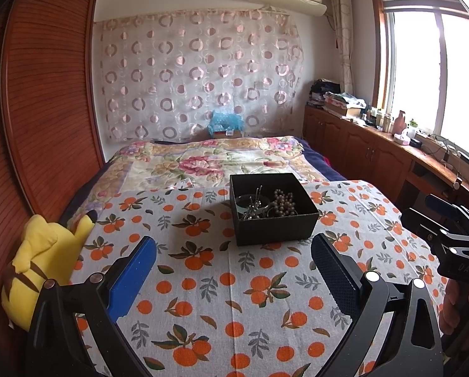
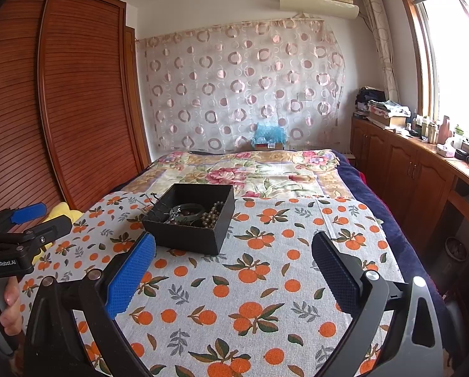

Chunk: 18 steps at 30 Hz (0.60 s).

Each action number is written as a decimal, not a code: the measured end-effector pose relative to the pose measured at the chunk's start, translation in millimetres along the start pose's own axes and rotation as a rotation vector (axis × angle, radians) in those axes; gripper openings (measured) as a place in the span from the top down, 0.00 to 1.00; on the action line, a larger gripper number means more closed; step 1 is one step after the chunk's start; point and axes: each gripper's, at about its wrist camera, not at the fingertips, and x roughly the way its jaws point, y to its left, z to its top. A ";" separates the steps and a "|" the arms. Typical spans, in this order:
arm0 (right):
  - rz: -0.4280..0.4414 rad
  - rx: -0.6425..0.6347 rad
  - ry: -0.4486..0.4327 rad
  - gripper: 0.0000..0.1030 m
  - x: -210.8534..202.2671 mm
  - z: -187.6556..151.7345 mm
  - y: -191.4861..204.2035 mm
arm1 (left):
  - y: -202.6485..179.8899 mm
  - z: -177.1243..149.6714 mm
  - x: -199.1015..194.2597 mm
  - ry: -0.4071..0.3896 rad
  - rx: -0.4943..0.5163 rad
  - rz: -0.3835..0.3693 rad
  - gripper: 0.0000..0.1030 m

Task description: Organize jewelry

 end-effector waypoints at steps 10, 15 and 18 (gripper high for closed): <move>0.001 0.000 0.002 0.03 1.0 -0.2 1.2 | 0.7 0.3 -0.2 0.000 -0.001 0.000 0.08; 0.000 0.000 0.002 0.03 0.9 -0.3 1.2 | 0.8 0.0 0.1 0.000 -0.003 0.000 0.08; 0.000 0.001 0.002 0.03 0.5 -0.4 1.0 | 0.7 0.1 -0.3 -0.001 -0.002 0.000 0.08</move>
